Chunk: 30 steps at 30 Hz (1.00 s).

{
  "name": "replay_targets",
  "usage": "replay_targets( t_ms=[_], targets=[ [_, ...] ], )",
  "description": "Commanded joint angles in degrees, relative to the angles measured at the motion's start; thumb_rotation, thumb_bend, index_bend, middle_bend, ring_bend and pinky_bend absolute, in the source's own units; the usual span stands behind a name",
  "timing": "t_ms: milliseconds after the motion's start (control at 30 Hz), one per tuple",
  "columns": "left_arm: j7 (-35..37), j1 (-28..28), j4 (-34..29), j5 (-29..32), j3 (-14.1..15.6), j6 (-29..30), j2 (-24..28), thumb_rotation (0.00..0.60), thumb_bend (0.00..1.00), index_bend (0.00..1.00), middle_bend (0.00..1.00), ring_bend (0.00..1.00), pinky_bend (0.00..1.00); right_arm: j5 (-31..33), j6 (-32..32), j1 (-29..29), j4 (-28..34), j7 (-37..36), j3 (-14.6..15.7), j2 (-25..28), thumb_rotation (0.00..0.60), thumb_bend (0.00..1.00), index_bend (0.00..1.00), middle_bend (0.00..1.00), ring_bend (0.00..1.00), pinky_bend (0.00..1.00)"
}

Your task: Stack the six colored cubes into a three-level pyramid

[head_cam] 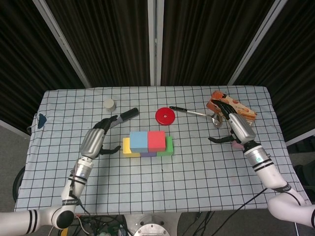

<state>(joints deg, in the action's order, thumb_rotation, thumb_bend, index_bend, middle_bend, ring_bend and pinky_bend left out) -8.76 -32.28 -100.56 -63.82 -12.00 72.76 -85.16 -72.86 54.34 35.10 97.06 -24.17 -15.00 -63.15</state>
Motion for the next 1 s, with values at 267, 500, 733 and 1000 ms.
replay_targets(
  t_ms=[267,500,733,1000],
  targets=[
    [7.87,4.0,6.06,-1.59,0.17,0.83,2.42,0.6,0.16,0.07,0.13,0.1,0.17,8.9,-6.5,6.87,-2.49,10.46,-0.49,-8.29,0.6,0.05,0.0,0.02,0.0,0.0],
    [9.17,4.73,7.31,-2.64,-0.05,0.33,2.99,0.6,0.16,0.07,0.13,0.09,0.17,15.42,-8.04,10.17,-4.27,17.76,-0.17,-12.81,0.6,0.06,0.0,0.0,0.0,0.0],
    [10.39,6.95,9.39,-2.12,0.07,1.01,4.33,0.6,0.17,0.07,0.13,0.08,0.17,18.14,-8.29,12.33,-6.02,21.16,-0.18,-16.85,0.6,0.11,0.0,0.0,0.0,0.0],
    [12.78,9.18,11.95,-1.84,0.11,1.1,5.43,0.6,0.17,0.07,0.13,0.08,0.17,20.61,-7.5,14.05,-9.07,24.79,0.14,-21.41,0.6,0.13,0.0,0.0,0.0,0.0]
  ],
)
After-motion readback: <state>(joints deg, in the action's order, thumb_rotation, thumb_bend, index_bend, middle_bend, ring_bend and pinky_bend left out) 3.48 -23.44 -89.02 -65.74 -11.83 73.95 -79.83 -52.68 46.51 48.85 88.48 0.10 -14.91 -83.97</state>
